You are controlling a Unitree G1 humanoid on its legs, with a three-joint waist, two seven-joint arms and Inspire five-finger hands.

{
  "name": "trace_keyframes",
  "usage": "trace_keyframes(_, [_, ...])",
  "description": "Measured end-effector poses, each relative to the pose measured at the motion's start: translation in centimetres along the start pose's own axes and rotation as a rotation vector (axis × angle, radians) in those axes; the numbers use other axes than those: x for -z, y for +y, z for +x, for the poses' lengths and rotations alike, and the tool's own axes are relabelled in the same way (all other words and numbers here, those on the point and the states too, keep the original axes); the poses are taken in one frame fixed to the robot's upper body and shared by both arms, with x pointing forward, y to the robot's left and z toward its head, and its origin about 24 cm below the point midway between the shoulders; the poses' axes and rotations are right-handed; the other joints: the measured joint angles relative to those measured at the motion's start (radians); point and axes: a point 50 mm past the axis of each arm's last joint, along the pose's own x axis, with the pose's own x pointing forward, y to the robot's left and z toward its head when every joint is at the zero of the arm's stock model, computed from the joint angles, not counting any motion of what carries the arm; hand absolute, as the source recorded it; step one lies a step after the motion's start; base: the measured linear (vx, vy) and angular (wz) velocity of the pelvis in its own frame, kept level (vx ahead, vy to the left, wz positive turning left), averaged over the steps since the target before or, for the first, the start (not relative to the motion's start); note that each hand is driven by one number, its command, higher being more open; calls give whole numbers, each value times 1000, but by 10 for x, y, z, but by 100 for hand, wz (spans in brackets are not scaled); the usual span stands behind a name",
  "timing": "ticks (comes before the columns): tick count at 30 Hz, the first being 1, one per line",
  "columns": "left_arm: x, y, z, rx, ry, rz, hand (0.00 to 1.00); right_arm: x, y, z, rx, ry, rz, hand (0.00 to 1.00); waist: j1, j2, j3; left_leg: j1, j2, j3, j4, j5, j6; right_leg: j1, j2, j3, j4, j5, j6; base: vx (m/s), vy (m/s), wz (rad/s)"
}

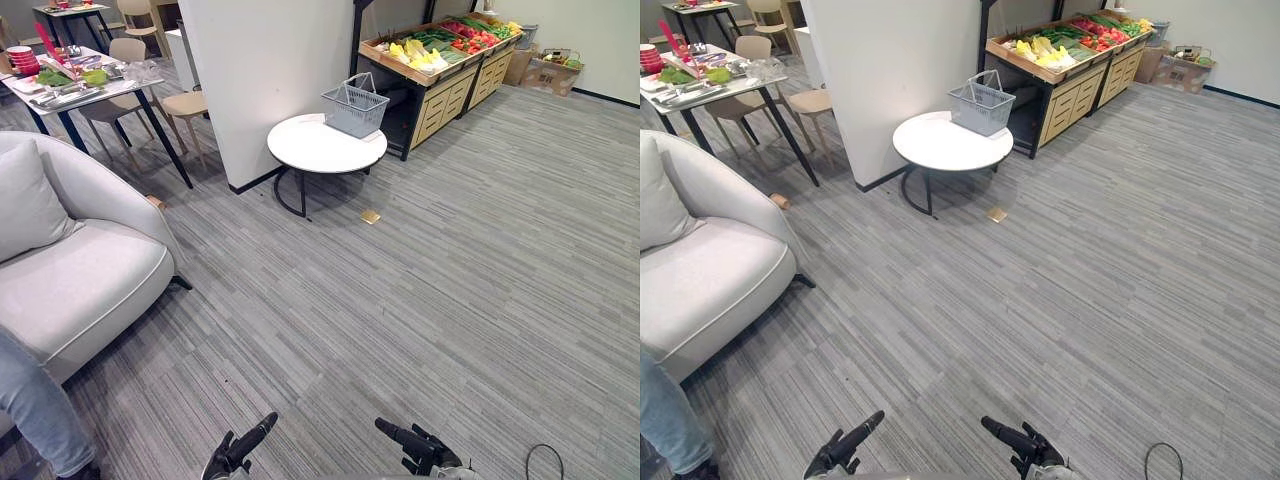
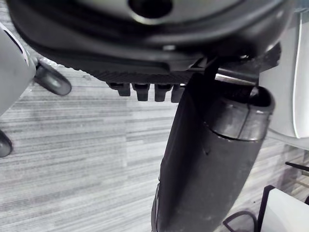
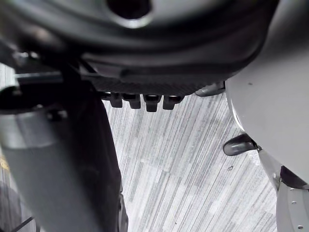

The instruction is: Pick vegetable in the basket

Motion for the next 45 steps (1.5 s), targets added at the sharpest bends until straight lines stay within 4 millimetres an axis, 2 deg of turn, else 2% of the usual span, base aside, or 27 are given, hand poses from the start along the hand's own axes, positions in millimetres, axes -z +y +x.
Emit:
trace_keyframes(12, [7, 7, -3, 24, 29, 43, 100, 9, -11, -4, 63, 21, 28, 100, -1, -1, -1, 6, -4, -10, -24, 17, 5, -2, -3, -15, 2, -3, -3, -29, -11, 4])
trace_keyframes(37, [9, 13, -3, -7, 63, 131, 100, 13, -10, -4, 57, 37, 61, 100, 0, -9, -7, 20, 1, 14, -30, 13, -2, 1, 4, 8, -5, -2, -2, -19, -12, -2])
trace_keyframes(45, [11, 15, -4, -3, 74, 141, 100, 14, -10, -5, 23, 20, 59, 100, 1, -9, -6, 48, 4, 42, -5, -6, 1, 20, 5, 38, 10, -2, -2, -26, -12, -11])
